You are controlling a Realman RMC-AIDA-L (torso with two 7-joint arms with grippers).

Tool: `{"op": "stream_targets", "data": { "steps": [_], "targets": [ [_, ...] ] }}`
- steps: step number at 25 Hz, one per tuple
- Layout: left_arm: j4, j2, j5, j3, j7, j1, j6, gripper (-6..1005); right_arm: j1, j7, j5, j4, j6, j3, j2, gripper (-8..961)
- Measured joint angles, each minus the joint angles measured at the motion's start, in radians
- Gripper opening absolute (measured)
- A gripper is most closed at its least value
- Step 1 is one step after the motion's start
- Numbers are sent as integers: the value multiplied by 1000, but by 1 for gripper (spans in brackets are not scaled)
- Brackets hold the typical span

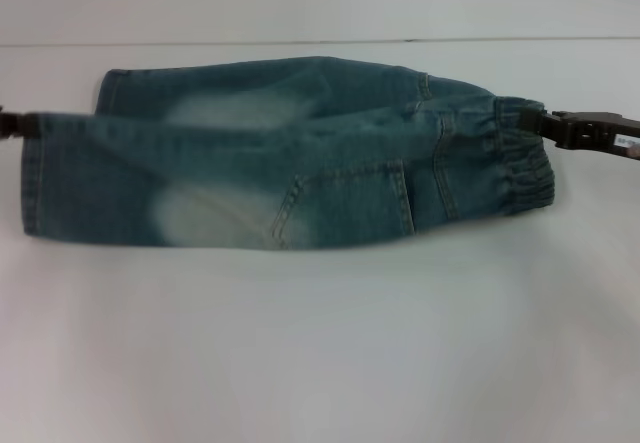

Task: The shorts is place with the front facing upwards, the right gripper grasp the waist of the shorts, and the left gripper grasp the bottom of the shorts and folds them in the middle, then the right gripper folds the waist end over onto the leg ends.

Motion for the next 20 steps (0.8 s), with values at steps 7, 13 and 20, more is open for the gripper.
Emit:
{"op": "stream_targets", "data": {
  "steps": [7, 13, 20],
  "targets": [
    [-42, -37, -43, 21, 82, -39, -151, 50, 18, -102, 47, 3, 159, 1, 63, 36],
    [-48, -79, -86, 33, 176, -72, -255, 53, 24, -211, 131, 6, 210, -4, 88, 36],
    [-69, -94, -161, 86, 237, -93, -404, 57, 27, -351, 271, 51, 244, 0, 90, 35]
  ]
}}
